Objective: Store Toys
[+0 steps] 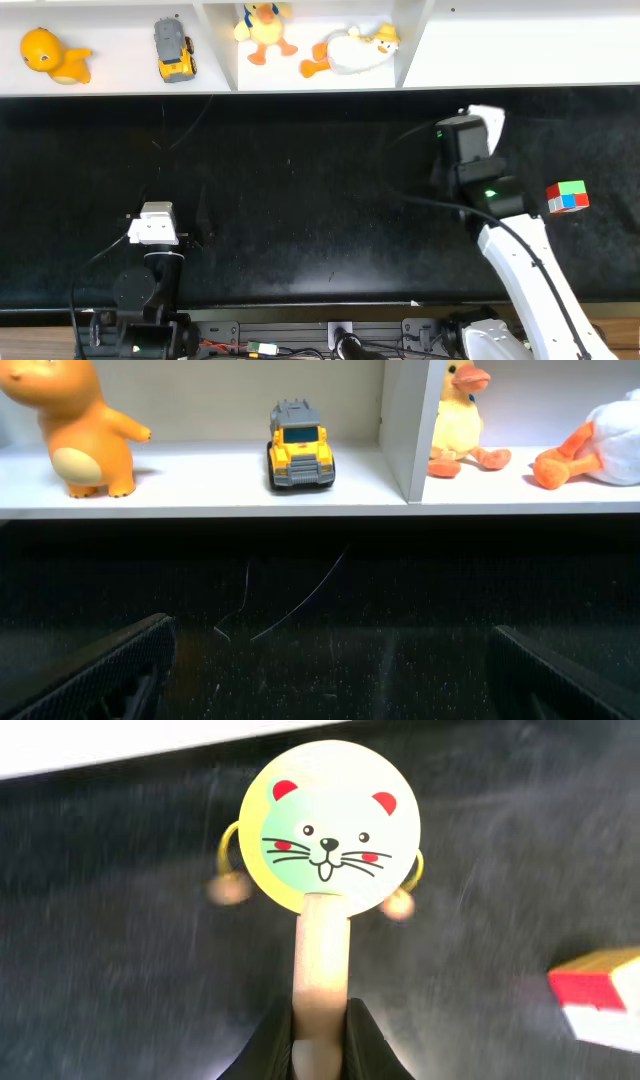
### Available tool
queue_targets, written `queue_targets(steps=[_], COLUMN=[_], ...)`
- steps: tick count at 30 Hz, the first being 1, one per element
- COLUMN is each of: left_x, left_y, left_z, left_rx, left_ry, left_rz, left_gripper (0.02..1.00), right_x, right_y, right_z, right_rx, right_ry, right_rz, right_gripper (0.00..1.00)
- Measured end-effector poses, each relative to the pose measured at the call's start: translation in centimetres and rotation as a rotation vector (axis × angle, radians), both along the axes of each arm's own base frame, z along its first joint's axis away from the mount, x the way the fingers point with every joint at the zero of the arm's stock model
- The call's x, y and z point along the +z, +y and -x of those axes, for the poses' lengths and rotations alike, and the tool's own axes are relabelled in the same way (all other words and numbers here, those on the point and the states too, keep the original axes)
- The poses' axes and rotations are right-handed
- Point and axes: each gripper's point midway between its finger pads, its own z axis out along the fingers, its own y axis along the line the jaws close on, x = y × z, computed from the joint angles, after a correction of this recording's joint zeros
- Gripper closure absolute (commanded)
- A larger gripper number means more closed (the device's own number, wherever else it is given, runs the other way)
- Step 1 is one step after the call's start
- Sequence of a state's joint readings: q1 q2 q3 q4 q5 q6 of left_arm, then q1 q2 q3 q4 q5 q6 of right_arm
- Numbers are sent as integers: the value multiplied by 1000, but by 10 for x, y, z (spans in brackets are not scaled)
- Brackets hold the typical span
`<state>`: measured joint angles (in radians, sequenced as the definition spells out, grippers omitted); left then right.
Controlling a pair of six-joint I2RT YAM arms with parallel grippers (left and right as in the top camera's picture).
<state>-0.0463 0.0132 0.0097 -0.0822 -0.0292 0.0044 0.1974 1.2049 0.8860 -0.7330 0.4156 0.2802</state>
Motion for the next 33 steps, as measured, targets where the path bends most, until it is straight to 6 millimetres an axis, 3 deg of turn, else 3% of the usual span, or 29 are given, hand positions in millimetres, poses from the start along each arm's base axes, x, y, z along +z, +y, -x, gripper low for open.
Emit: queue_targets(steps=[3,7,11,20,29,33], left_x=[0,0,0,0,0,0], left_y=[0,0,0,0,0,0], left_z=[0,0,0,0,0,0], left_rx=[0,0,0,0,0,0], left_ry=[0,0,0,0,0,0], left_rz=[0,0,0,0,0,0], left_gripper=[20,20,20,20,20,20], right_x=[3,-8,-13,-4,-13,-21], right_y=[-9,-15,-9,6,12,14], right_z=[-14,-33,-65,-135,-170,-176], right_rx=[13,66,170,321,385,397], right_ry=[-29,14,67,72,81,78], right_rz=[9,28,57,102,129,118], right_gripper=[939,941,941,939,915,910])
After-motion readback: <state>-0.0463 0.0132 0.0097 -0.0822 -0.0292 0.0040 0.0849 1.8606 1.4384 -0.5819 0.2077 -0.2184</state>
